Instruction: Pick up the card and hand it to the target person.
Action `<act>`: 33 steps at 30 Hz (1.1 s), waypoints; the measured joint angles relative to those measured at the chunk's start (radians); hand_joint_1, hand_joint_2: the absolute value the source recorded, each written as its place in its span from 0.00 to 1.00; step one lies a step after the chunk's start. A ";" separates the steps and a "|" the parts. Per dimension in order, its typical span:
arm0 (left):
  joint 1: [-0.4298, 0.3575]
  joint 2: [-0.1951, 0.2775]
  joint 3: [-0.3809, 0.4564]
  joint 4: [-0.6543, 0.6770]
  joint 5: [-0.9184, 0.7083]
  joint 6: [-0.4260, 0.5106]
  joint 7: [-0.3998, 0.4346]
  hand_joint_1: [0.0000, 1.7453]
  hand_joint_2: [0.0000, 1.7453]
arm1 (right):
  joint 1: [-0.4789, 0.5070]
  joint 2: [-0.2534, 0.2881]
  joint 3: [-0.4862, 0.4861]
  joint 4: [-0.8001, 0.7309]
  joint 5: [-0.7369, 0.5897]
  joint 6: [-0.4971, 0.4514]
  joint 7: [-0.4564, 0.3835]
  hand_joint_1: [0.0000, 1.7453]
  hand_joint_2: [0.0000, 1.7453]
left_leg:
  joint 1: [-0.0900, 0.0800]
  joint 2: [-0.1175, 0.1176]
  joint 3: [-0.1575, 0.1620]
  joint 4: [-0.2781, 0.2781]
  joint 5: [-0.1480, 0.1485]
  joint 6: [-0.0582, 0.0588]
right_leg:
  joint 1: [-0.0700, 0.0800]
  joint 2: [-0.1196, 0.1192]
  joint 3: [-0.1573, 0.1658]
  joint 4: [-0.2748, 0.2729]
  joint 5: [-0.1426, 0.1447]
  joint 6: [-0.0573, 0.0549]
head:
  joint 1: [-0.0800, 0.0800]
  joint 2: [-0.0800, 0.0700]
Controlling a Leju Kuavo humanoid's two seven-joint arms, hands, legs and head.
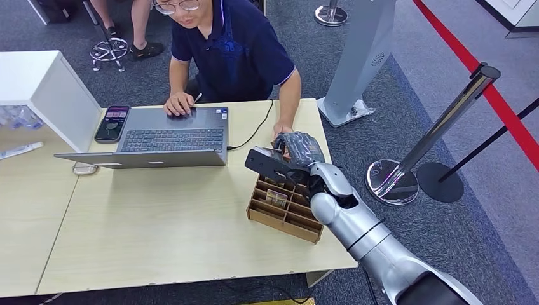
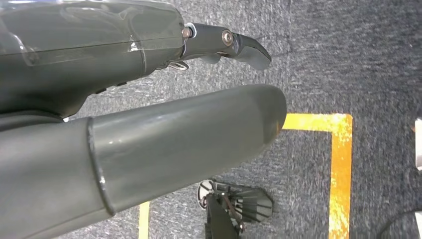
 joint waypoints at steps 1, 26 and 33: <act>0.000 0.002 0.000 0.001 -0.001 -0.005 -0.002 0.00 0.00 | 0.004 0.004 -0.010 -0.012 0.009 0.012 -0.005 0.86 1.00 | 0.000 0.000 0.000 0.000 0.000 0.000 | 0.000 0.000 0.000 0.000 0.000 0.000 | 0.000 0.000; 0.001 0.013 0.013 0.023 -0.010 -0.008 0.000 0.00 0.00 | 0.065 0.057 -0.200 -0.353 0.124 0.105 0.000 0.85 1.00 | 0.000 0.000 0.000 0.000 0.000 0.000 | 0.000 0.000 0.000 0.000 0.000 0.000 | 0.000 0.000; 0.001 0.013 0.018 0.024 -0.042 -0.013 0.000 0.00 0.00 | 0.046 0.054 -0.255 -0.353 0.188 0.092 0.012 0.83 1.00 | 0.000 0.000 0.000 0.000 0.000 0.000 | 0.000 0.000 0.000 0.000 0.000 0.000 | 0.000 0.000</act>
